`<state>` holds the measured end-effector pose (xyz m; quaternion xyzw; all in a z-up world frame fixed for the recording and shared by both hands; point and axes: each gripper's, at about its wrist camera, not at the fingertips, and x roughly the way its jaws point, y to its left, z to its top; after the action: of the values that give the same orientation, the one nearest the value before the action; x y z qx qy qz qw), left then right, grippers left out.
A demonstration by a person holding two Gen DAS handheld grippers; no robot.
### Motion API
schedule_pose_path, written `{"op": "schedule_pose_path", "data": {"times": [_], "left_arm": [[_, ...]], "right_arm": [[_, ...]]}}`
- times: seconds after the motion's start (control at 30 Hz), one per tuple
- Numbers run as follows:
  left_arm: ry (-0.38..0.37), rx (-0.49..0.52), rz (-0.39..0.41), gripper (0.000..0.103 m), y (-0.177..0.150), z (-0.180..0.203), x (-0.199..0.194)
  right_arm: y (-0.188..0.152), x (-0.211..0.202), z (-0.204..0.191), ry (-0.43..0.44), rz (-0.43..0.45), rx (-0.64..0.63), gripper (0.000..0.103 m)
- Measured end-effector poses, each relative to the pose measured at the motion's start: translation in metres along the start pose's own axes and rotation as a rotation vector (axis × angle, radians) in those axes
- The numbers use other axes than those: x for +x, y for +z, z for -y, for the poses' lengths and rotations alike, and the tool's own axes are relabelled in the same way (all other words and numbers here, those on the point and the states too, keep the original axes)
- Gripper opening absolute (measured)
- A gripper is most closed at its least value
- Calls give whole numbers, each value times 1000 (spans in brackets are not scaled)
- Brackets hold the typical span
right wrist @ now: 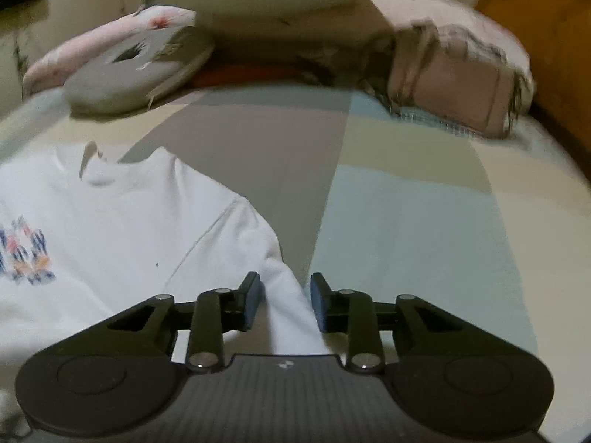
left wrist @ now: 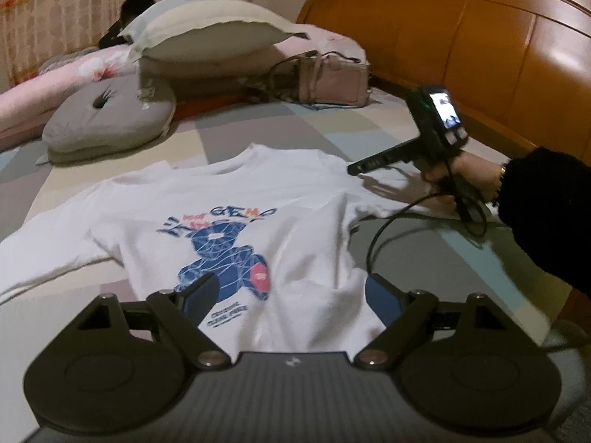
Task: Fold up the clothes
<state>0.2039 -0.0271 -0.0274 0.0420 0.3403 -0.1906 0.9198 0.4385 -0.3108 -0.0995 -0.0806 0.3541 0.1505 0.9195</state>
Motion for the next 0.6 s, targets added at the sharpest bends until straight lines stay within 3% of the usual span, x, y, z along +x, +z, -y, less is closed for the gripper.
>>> {"op": "schedule_pose_path", "data": {"times": [0.1,0.27,0.4,0.43,0.47,0.5,0.53,0.57,0.6], "left_arm": [[-9,-8,3,86,-1,-3,0],[-24,-23,18,86,-3,-7,-1],[-26,-25,16,86,-5,-10,1],[-25,-26,16,86,-5,-12,2],[-22,-28,16,86,-5,-13,3],[-20,-32,14,86,-5,-14,3],[-18,-35,13,86,-5,-16,4],[-18,-36,14,86,-4,-17,4],[-20,-36,17,86,-4,-18,3]], "right_arm": [[10,-1,3,12,2,4,43],[33,4,26,54,68,137,44],[25,24,2,60,-18,30,44],[21,23,-9,47,-4,-18,44],[18,22,-16,34,9,-46,41],[17,22,-20,32,12,-54,30],[18,21,-22,48,6,-47,12],[20,22,-24,47,2,-52,4],[22,22,-26,37,1,-64,4]]}}
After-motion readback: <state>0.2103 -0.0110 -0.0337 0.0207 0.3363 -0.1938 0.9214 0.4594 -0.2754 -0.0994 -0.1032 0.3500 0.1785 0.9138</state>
